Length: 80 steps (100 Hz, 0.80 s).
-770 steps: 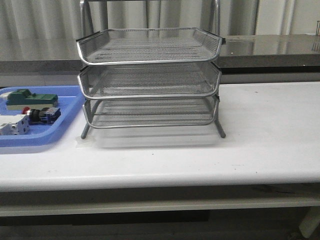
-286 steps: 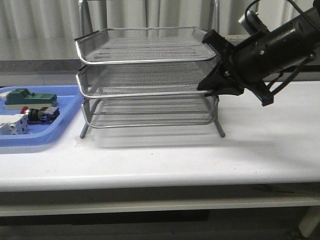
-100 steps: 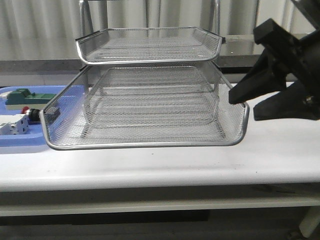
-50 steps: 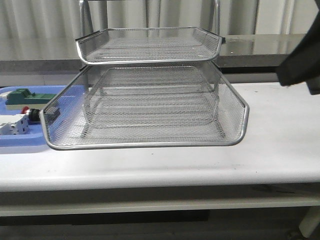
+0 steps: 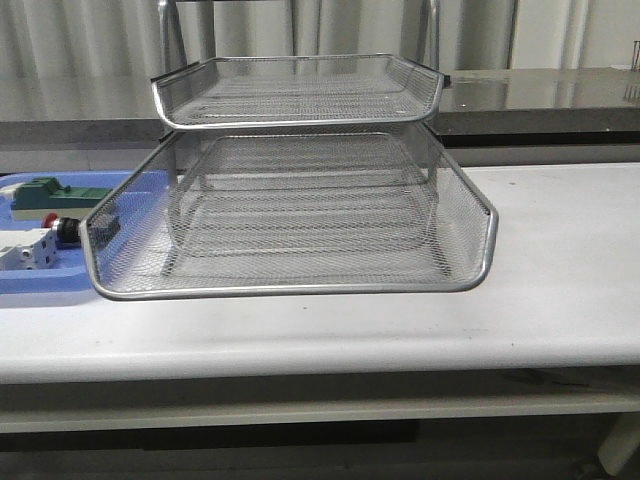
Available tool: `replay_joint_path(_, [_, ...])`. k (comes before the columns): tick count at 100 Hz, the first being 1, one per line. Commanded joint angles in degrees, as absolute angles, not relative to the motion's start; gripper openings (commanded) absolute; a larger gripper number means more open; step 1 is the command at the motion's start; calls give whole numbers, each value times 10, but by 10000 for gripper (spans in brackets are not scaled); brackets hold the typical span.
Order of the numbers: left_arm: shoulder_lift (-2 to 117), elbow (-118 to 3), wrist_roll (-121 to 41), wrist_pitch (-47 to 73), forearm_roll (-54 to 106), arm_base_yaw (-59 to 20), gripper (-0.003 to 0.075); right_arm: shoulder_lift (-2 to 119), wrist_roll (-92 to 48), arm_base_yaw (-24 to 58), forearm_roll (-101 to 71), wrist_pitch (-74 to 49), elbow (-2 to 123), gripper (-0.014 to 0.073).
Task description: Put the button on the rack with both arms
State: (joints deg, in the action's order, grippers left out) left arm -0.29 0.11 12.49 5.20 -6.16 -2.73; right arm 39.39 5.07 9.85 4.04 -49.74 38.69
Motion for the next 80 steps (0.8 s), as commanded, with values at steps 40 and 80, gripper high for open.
replay_joint_path(40, [-22,27,126,6,-57,-26,4,239,66,96,94,-500,407,344])
replay_joint_path(80, [-22,27,126,6,-57,-26,4,233,66,96,60,-501,407,-65])
